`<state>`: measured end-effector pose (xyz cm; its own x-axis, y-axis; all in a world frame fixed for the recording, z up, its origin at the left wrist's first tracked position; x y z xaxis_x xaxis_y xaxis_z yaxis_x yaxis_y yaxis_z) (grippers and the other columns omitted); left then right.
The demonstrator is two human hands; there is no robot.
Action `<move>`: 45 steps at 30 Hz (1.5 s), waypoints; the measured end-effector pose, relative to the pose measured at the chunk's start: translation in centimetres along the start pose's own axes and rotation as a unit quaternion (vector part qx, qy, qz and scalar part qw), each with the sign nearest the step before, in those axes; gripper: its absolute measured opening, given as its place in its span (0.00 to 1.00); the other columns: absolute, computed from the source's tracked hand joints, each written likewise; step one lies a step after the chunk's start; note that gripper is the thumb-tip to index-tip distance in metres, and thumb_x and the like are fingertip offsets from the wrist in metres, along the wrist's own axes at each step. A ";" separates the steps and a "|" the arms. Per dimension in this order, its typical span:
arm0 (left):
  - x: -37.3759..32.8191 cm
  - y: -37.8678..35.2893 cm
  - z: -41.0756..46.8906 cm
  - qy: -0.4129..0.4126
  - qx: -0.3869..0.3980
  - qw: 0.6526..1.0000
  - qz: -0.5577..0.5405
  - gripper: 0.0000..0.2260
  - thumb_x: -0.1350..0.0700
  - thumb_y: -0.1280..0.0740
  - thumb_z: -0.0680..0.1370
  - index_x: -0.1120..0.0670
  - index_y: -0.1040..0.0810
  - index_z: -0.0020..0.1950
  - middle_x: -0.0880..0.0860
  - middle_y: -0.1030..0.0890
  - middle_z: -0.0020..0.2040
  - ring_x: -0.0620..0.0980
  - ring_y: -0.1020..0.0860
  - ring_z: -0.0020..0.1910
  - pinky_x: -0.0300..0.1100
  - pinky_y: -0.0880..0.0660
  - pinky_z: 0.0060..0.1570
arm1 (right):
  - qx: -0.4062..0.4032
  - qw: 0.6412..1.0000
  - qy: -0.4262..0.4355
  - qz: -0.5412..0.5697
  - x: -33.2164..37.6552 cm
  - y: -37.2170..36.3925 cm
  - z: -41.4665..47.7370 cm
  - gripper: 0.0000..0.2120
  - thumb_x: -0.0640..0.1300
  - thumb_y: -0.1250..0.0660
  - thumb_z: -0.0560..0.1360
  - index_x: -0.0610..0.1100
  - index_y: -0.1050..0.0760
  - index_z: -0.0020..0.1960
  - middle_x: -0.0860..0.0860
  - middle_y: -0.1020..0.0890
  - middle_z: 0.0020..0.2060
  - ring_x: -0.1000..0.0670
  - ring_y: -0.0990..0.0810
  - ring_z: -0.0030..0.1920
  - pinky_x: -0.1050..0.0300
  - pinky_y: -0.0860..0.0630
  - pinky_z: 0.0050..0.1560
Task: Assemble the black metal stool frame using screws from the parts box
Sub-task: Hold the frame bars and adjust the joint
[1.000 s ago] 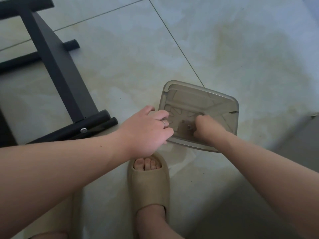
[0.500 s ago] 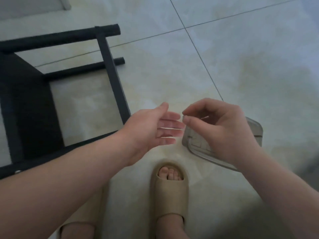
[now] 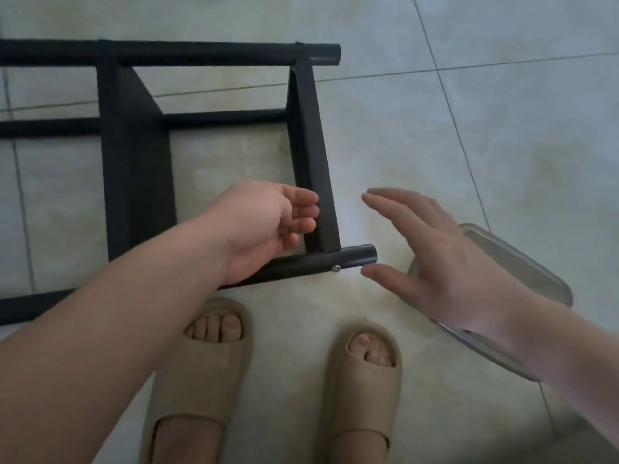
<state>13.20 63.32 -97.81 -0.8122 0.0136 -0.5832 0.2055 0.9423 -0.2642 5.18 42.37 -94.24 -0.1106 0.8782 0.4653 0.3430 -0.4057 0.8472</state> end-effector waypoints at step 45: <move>3.0 0.6 6.3 -0.037 0.033 0.954 0.295 0.14 0.57 0.34 0.78 0.56 0.23 0.32 0.54 0.23 0.29 0.51 0.29 0.28 0.38 0.32 0.31 | 0.036 0.938 0.265 -0.220 -2.3 -3.8 9.3 0.61 0.79 0.39 0.68 0.32 0.48 0.80 0.33 0.51 0.80 0.35 0.54 0.81 0.36 0.47 0.79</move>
<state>14.32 61.81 -104.53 -0.5037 0.5100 -0.6973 0.6513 0.7544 0.0813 12.84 44.22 -100.95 -0.6974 0.7001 0.1534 0.2160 0.0011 0.9764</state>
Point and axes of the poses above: each hand's wrist, its own z-axis towards the middle knuckle, its own y-axis out of the back of the hand, x = y × z, the point moved 1 cm from there along z, towards the middle knuckle
